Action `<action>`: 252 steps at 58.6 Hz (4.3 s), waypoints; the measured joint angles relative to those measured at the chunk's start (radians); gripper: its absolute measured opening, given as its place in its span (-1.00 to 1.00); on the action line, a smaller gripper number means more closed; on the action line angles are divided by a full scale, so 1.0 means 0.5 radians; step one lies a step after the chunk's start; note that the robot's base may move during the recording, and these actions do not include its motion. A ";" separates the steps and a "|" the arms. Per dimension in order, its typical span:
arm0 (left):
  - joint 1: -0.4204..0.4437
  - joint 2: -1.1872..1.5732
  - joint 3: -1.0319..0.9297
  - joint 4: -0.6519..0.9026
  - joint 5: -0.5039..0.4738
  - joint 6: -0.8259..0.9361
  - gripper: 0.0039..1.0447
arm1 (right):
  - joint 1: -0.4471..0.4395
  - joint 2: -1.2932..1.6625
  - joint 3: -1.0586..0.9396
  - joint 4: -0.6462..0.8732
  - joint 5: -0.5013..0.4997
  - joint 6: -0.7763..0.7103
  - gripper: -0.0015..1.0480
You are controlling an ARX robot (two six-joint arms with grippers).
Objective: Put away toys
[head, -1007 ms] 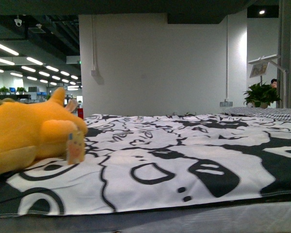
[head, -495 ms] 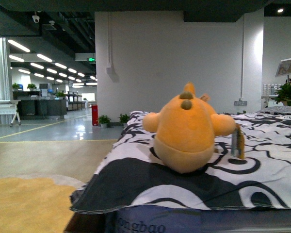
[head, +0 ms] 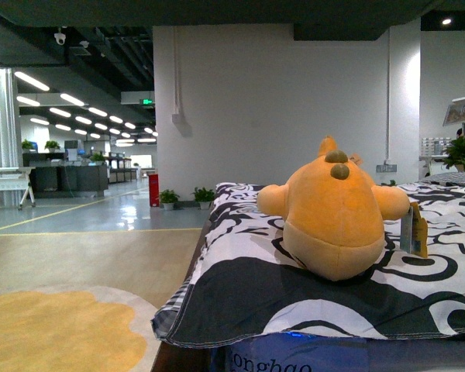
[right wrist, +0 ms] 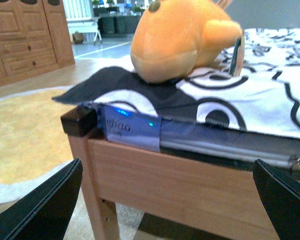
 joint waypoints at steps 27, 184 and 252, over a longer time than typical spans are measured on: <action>0.000 0.000 0.000 0.000 0.000 0.000 0.89 | 0.874 1.501 0.958 0.606 0.780 -0.058 0.99; 0.000 0.000 0.000 0.000 0.000 0.000 0.89 | 0.136 0.833 0.784 0.198 0.363 0.495 -0.67; 0.000 0.000 0.000 0.000 0.000 0.000 0.89 | 0.526 -0.121 -0.083 0.125 1.015 0.098 -0.67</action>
